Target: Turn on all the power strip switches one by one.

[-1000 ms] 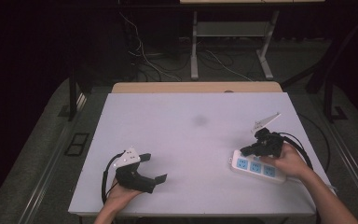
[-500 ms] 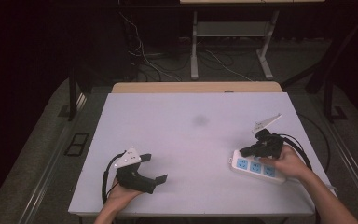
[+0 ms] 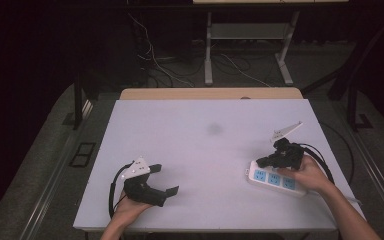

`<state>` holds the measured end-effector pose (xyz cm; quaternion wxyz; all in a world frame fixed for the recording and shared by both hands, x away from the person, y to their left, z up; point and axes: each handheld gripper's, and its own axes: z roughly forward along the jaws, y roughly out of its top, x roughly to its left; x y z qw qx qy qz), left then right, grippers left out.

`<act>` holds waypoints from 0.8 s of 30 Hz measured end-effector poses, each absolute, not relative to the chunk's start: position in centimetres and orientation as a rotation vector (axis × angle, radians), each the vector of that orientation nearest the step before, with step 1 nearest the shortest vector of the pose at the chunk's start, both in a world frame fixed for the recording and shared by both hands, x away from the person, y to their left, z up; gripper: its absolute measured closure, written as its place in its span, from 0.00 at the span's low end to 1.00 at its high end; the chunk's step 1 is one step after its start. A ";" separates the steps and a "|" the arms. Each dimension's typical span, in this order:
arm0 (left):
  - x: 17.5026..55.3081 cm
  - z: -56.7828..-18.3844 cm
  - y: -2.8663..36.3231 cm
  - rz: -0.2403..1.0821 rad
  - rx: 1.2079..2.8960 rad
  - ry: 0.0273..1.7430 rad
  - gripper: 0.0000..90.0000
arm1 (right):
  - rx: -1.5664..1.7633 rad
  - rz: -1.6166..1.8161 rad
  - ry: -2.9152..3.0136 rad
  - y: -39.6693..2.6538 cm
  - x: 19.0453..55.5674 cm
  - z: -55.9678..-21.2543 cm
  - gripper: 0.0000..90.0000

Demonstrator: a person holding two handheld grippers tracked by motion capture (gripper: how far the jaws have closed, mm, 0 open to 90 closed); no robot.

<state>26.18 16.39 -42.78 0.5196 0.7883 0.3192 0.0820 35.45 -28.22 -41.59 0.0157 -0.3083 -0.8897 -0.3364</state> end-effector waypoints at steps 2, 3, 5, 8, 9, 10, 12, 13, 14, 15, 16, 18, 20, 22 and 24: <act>26.2 -42.8 16.4 0.196 1.891 0.764 0.00 | -0.978 -1.045 -2.766 -28.4 35.4 -41.5 1.00; 26.2 -42.8 16.4 0.196 1.891 0.763 0.00 | -0.978 -1.049 -2.767 -28.5 35.3 -41.5 1.00; 26.1 -42.8 16.4 0.195 1.890 0.763 0.00 | -0.990 -1.056 -2.762 -28.7 35.2 -41.4 1.00; 26.1 -42.7 16.3 0.195 1.889 0.762 0.00 | -1.008 -1.071 -2.760 -28.8 35.0 -41.1 1.00; 26.1 -42.7 16.3 0.195 1.888 0.761 0.00 | -1.011 -1.077 -2.759 -28.9 34.9 -40.9 1.00; 26.1 -42.7 16.3 0.195 1.890 0.760 0.00 | -1.014 -1.085 -2.762 -28.9 34.8 -40.8 1.00; 26.1 -42.7 16.3 0.193 1.887 0.760 0.00 | -1.023 -1.091 -2.763 -29.1 34.7 -40.5 1.00; 26.1 -42.7 16.3 0.193 1.887 0.759 0.00 | -1.023 -1.095 -2.764 -29.2 34.7 -40.4 1.00; 26.1 -42.7 16.3 0.192 1.887 0.759 0.00 | -1.036 -1.098 -2.761 -29.2 34.6 -40.3 1.00; 26.1 -42.7 16.3 0.192 1.887 0.759 0.00 | -1.039 -1.100 -2.760 -29.3 34.5 -40.1 1.00; 26.1 -42.7 16.3 0.191 1.887 0.759 0.00 | -1.040 -1.104 -2.761 -29.4 34.4 -40.0 1.00; 26.1 -42.7 16.3 0.190 1.887 0.759 0.00 | -1.056 -1.109 -2.758 -29.6 34.2 -39.8 1.00; 26.1 -42.7 16.2 0.190 1.886 0.758 0.00 | -1.073 -1.121 -2.754 -29.8 34.0 -39.6 0.97; 26.0 -42.7 16.2 0.189 1.883 0.758 0.00 | -1.092 -1.135 -2.749 -30.0 33.8 -39.3 0.94; 26.0 -42.7 16.2 0.190 1.883 0.755 0.00 | -1.130 -1.152 -2.747 -30.2 33.4 -39.0 0.86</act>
